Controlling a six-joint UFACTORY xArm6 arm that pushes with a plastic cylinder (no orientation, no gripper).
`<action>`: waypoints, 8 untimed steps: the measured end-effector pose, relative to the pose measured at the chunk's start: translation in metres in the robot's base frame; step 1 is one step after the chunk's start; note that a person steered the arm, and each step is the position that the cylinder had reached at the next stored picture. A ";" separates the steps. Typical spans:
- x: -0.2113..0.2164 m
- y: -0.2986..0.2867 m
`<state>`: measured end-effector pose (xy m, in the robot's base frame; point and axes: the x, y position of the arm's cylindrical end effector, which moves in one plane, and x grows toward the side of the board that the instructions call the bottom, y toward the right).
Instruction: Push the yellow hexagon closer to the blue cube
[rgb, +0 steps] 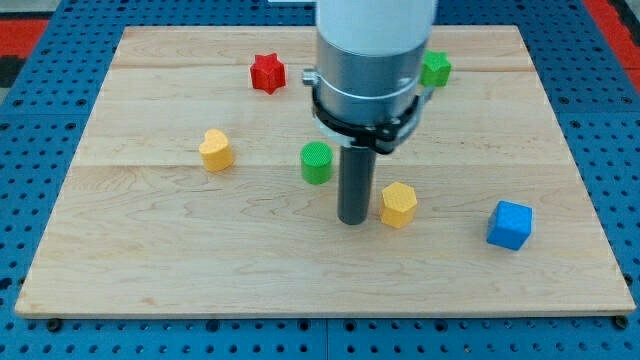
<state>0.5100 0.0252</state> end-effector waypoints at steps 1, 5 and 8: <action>-0.017 0.004; 0.008 0.049; 0.030 0.069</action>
<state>0.5397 0.0941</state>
